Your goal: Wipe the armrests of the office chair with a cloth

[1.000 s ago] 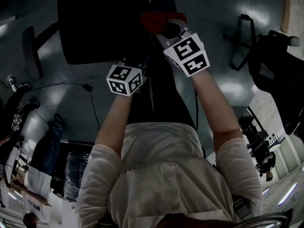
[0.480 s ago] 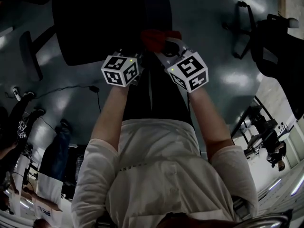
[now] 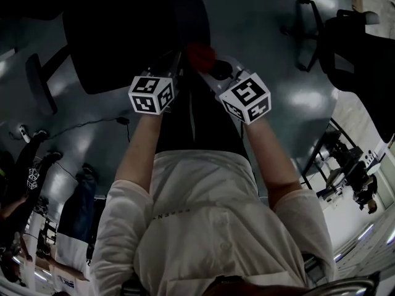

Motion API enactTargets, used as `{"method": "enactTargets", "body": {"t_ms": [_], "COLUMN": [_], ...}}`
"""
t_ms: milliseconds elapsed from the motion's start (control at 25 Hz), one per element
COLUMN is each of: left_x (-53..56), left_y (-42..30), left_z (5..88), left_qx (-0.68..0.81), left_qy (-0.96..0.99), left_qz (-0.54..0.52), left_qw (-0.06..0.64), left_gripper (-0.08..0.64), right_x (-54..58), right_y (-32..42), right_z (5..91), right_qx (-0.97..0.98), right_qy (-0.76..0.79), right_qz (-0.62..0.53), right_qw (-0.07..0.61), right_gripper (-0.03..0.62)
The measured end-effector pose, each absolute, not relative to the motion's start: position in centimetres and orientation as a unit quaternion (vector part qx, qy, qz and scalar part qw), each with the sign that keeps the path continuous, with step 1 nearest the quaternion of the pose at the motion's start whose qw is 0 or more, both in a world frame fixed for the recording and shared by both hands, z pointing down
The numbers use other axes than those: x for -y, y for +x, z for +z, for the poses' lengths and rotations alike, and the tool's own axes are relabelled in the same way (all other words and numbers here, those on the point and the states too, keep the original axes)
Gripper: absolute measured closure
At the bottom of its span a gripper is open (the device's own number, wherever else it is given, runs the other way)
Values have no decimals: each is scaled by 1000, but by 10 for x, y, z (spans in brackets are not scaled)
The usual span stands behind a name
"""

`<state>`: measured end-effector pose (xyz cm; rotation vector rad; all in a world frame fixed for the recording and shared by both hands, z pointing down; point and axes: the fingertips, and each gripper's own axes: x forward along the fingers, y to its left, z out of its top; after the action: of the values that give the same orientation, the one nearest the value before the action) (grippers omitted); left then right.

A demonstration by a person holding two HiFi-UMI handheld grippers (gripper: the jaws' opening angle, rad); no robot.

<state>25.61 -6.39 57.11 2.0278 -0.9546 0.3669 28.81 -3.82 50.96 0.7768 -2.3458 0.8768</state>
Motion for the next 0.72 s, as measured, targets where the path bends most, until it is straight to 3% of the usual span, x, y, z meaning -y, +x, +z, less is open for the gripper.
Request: {"method": "enactTargets", "body": {"t_ms": [280, 720], "left_x": [76, 77], "left_y": [258, 257], "left_z": [556, 562], "left_qx": [406, 432], "left_qy": [800, 775], "left_qz": [129, 134], "left_qw": [423, 441], "left_gripper": [555, 555], "right_x": [168, 240], "right_y": [347, 323], "right_z": [510, 546], "right_qx": [851, 879], "right_qy": [390, 324], "right_qz": [289, 318], "right_qw": [203, 144], "right_gripper": [543, 543]}}
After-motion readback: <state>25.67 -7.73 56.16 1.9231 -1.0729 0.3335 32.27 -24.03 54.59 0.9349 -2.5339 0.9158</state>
